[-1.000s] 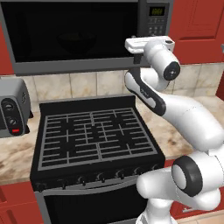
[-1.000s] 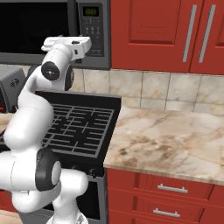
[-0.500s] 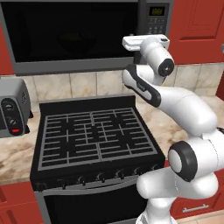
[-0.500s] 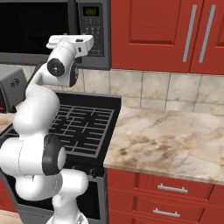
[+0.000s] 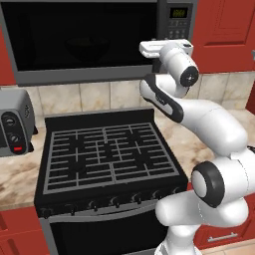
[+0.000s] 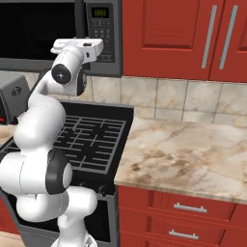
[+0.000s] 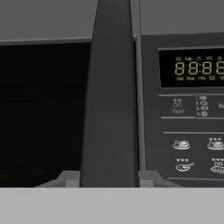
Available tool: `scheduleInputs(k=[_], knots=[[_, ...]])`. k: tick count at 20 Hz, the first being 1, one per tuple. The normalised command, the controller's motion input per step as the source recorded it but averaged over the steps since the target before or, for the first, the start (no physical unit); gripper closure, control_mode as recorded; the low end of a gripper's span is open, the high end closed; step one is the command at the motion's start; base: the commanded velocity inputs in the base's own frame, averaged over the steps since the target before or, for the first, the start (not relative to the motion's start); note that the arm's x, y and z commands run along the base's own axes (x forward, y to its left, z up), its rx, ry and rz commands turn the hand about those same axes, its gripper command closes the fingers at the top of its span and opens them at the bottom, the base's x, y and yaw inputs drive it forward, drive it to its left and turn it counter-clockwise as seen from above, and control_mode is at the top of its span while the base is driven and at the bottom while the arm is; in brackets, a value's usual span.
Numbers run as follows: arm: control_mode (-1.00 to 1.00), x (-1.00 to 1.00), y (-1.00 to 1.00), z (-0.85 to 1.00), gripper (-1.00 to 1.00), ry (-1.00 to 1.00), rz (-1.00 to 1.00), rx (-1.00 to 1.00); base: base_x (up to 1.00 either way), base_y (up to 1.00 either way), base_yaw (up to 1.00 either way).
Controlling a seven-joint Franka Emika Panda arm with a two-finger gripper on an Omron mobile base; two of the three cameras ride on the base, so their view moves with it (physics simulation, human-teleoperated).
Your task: The microwave is finished heating the shrimp and broccoli. Take the bowl containing the food and place it on the dining counter.
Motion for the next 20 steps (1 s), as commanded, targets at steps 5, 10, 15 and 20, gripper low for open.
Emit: scheduleInputs(k=[5,10,15,20], knots=[[-1.00,-0.31,0.00,0.04,1.00,0.00,0.00,0.00,0.00,0.00,0.00],[-1.00,-0.86,0.13,0.35,1.00,0.00,0.00,0.00,0.00,0.00,0.00],[-1.00,-1.00,0.27,0.56,1.00,0.00,-0.01,-0.01,0.00,0.00,0.00],[-1.00,-1.00,0.26,0.63,1.00,0.00,-0.02,-0.03,0.00,0.00,0.00]])
